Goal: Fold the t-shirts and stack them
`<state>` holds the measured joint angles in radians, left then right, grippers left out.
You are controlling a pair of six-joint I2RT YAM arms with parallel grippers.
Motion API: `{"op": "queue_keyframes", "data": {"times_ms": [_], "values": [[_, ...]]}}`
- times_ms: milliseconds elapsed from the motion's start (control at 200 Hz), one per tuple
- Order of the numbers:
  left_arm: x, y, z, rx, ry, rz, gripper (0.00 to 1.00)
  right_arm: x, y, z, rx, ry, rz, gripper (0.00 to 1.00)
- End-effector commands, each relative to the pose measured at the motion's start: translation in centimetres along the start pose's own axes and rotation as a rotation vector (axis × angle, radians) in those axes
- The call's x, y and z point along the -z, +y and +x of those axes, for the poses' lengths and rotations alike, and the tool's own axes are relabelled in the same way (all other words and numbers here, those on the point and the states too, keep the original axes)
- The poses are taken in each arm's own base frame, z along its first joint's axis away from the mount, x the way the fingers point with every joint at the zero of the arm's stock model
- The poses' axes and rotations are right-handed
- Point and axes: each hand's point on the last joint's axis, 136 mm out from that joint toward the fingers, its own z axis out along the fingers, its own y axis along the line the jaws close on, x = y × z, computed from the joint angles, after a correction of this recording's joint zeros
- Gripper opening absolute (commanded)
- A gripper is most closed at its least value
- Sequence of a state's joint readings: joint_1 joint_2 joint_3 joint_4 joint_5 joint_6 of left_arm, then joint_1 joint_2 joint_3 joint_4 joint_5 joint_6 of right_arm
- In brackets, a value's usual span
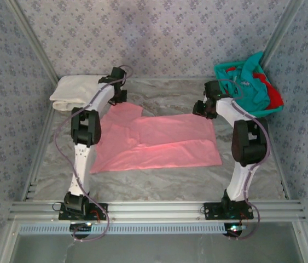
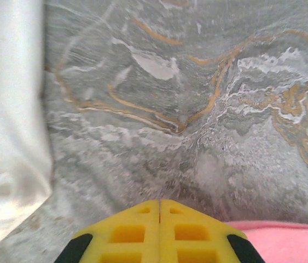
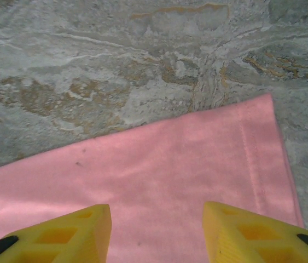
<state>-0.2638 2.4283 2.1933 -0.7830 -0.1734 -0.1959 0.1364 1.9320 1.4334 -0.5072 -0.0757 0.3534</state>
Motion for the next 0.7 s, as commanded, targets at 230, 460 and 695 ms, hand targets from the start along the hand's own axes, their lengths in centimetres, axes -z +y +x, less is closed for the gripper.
{"op": "queue_keyframes", "data": {"times_ms": [230, 460, 695], "values": [[6.7, 0.1, -2.2, 0.038, -0.212, 0.060, 0.00, -1.2, -1.2, -0.6, -0.036, 0.055, 0.042, 0.50], [8.3, -1.1, 1.1, 0.001, -0.253, 0.104, 0.00, -2.2, -3.8, -1.4, -0.058, 0.083, 0.179, 0.51], [11.7, -1.5, 3.3, -0.026, -0.327, 0.130, 0.00, -3.4, -4.9, -2.1, -0.063, 0.084, 0.273, 0.53]]}}
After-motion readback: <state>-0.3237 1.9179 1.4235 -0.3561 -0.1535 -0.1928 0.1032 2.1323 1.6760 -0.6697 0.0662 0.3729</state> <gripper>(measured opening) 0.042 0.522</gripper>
